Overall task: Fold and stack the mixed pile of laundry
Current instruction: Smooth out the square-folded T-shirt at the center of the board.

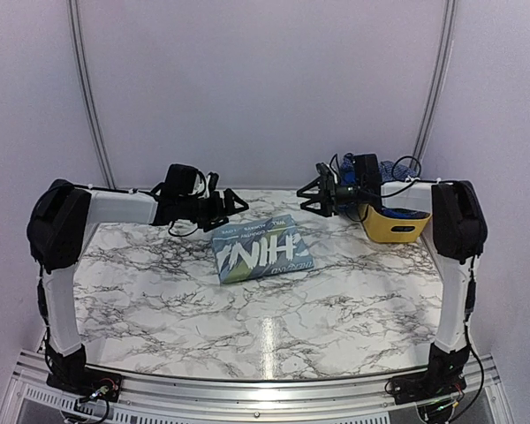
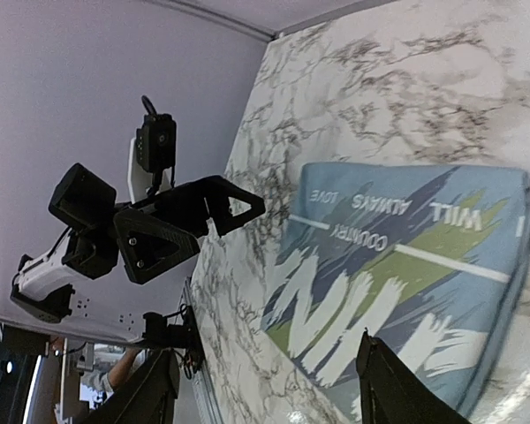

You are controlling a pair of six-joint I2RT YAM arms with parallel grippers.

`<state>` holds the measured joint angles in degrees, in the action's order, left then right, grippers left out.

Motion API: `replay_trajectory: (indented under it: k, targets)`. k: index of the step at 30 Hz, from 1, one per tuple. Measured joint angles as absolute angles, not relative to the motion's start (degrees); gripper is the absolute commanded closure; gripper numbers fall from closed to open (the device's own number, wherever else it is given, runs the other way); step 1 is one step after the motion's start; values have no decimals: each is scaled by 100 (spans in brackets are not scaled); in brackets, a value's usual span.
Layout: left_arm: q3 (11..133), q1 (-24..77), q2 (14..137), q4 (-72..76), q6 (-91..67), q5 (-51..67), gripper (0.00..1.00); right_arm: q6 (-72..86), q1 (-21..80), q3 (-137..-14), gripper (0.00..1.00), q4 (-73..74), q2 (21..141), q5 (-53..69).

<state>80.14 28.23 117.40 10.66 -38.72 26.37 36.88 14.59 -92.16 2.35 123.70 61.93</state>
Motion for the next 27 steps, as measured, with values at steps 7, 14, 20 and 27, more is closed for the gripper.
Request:
replay_trajectory:
  k: [7, 14, 20, 27]
  targets:
    - [7843, 3564, 11616, 1262, -3944, 3157, 1, 3905, 2340, -8440, 35, -425, 12361, 6554]
    - [7207, 3529, 12228, 1909, -4303, 3378, 1, 4003, 2512, -8132, 36, -687, 13244, 6790]
    - [6305, 3450, 11784, 2676, -4451, 3280, 1, 3680, 2460, -7472, 37, -493, 12728, 6735]
    - [6386, 3535, 10342, 847, -3332, 1922, 1, 2401, 2539, -7881, 23, 1616, 11360, 5330]
